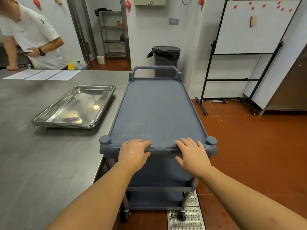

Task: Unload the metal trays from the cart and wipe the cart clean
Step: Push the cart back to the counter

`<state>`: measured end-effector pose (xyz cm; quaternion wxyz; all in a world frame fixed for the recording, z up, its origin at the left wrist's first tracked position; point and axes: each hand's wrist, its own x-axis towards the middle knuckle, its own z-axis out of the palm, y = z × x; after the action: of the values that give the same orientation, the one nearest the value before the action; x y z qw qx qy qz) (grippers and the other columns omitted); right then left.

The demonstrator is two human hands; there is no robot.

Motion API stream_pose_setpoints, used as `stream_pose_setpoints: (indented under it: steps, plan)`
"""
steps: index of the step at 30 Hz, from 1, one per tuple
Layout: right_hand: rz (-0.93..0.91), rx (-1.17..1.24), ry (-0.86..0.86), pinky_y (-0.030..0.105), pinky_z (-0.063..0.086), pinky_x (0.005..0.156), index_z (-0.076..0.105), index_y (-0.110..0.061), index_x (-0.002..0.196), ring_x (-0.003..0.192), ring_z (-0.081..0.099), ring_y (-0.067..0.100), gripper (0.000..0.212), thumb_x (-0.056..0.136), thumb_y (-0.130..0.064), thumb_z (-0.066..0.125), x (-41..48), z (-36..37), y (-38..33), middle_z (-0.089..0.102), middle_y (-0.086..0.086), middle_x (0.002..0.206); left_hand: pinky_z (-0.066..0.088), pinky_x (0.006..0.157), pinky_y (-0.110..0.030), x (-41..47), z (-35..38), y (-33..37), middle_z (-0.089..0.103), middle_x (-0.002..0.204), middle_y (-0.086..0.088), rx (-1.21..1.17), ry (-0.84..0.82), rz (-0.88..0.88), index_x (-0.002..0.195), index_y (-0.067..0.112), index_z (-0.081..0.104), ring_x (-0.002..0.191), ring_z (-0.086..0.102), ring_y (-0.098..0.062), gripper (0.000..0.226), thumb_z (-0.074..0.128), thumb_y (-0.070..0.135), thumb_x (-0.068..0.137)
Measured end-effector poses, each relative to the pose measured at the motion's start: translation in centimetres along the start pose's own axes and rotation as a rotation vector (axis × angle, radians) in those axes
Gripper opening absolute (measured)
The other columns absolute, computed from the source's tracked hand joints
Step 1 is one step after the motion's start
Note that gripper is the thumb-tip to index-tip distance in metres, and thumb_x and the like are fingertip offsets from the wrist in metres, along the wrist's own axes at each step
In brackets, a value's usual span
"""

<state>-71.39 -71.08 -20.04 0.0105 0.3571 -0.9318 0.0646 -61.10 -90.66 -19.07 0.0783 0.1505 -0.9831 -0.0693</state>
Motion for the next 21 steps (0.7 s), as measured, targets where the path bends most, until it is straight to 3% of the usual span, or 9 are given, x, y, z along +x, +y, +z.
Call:
stream_pose_setpoints:
  steps: [3,5,9,12,16,18,21]
  plan:
    - [0.017,-0.053,0.057,0.045,0.025,0.112,0.036,-0.026,0.138,0.133,0.035,0.019,0.046,0.095,-0.038,0.047,-0.8,-0.3,0.2,0.044,-0.006,0.138,0.03,0.107,-0.037,-0.9,-0.2,-1.0,0.054,0.131,0.01,0.102,-0.01,-0.054,0.136,0.034,0.042,0.125,0.045,-0.017,0.044,0.052,0.039,0.093]
    - [0.024,-0.05,0.058,0.041,0.032,0.107,0.041,-0.027,0.132,0.125,0.042,0.019,0.038,0.096,-0.035,0.046,-1.1,-0.4,0.3,0.05,-0.007,0.131,0.029,0.108,-0.039,-1.2,-0.4,-1.3,0.054,0.131,0.009,0.117,-0.043,-0.091,0.135,0.034,0.042,0.125,0.045,-0.018,0.041,0.051,0.036,0.095]
    - [0.066,-0.003,0.053,0.042,0.038,0.098,0.051,-0.025,0.112,0.112,0.05,0.022,0.017,0.096,-0.026,0.044,-1.4,-0.8,0.2,0.058,-0.005,0.113,0.039,0.086,-0.036,-1.2,-1.1,-0.6,0.062,0.112,0.005,0.115,-0.052,-0.096,0.119,0.031,0.052,0.104,0.054,-0.021,0.022,0.047,0.029,0.097]
    - [0.097,0.02,0.05,0.047,0.036,0.1,0.051,-0.024,0.103,0.107,0.05,0.023,0.011,0.097,-0.022,0.042,-1.8,-0.7,0.0,0.058,-0.005,0.105,0.037,0.067,-0.032,-1.4,-1.5,-0.3,0.063,0.104,0.002,0.153,-0.102,-0.098,0.112,0.029,0.054,0.095,0.058,-0.021,0.016,0.047,0.03,0.097]
    - [0.103,0.045,0.054,0.049,0.031,0.105,0.052,-0.024,0.103,0.106,0.049,0.022,0.011,0.098,-0.02,0.042,-1.9,-0.6,-0.4,0.059,-0.005,0.106,0.036,0.061,-0.031,-1.3,-2.0,-0.3,0.063,0.1,0.0,0.16,-0.12,-0.125,0.107,0.027,0.056,0.089,0.059,-0.021,0.012,0.05,0.029,0.096]
    - [0.097,0.049,0.058,0.05,0.03,0.106,0.053,-0.024,0.104,0.106,0.049,0.022,0.012,0.098,-0.02,0.043,-1.8,-0.5,-0.7,0.059,-0.005,0.106,0.039,0.066,-0.032,-1.6,-1.7,-0.5,0.063,0.102,0.0,0.139,-0.106,-0.136,0.111,0.028,0.056,0.092,0.059,-0.022,0.015,0.049,0.028,0.097]
    - [0.09,0.055,0.068,0.05,0.029,0.108,0.053,-0.024,0.107,0.108,0.049,0.022,0.013,0.098,-0.021,0.044,-1.9,-0.4,-0.9,0.059,-0.004,0.109,0.038,0.098,-0.042,-2.2,-0.8,-1.0,0.06,0.119,0.004,0.102,-0.069,-0.129,0.123,0.032,0.05,0.111,0.053,-0.021,0.027,0.047,0.027,0.097]
